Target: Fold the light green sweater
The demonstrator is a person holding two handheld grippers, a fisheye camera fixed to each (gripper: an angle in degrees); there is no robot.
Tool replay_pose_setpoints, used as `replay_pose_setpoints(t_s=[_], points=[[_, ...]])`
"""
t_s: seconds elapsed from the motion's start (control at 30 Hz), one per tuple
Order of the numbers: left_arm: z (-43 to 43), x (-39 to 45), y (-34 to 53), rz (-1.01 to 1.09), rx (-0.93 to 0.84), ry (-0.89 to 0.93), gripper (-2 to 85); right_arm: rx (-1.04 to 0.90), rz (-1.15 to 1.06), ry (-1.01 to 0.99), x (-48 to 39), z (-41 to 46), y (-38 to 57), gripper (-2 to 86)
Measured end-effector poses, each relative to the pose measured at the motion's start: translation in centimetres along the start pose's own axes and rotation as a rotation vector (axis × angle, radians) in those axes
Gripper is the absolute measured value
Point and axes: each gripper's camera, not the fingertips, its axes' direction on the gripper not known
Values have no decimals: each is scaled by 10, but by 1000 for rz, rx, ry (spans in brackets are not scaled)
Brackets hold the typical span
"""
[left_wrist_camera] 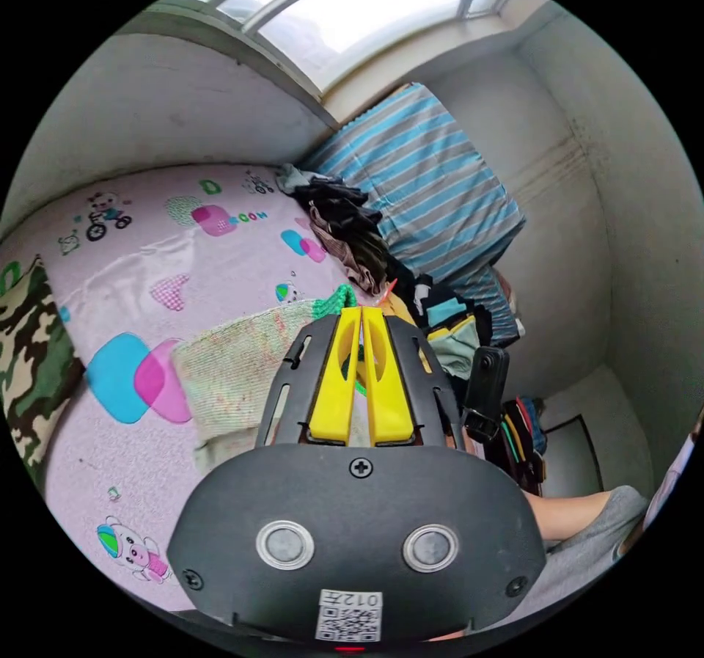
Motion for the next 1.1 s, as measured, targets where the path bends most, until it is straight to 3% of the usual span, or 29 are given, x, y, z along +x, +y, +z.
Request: replay_pose_setpoints(t_s=[0.27, 0.4, 0.5, 0.67, 0.9, 1.1], points=[[181, -2, 8, -16, -188, -60, 9, -7, 156, 48, 164, -74, 20, 3], [203, -30, 21, -71, -166, -63, 8, -40, 333, 87, 264, -85, 48, 5], [200, -66, 36, -112, -199, -196, 8, -55, 422, 70, 311, -89, 69, 10], [197, -121, 59, -169, -237, -344, 7, -53, 503, 46, 340, -103, 84, 35], [234, -140, 65, -148, -266, -389, 8, -34, 591, 73, 355, -113, 72, 106], [266, -145, 62, -118, -249, -437, 7, -156, 542, 158, 351, -93, 43, 25]])
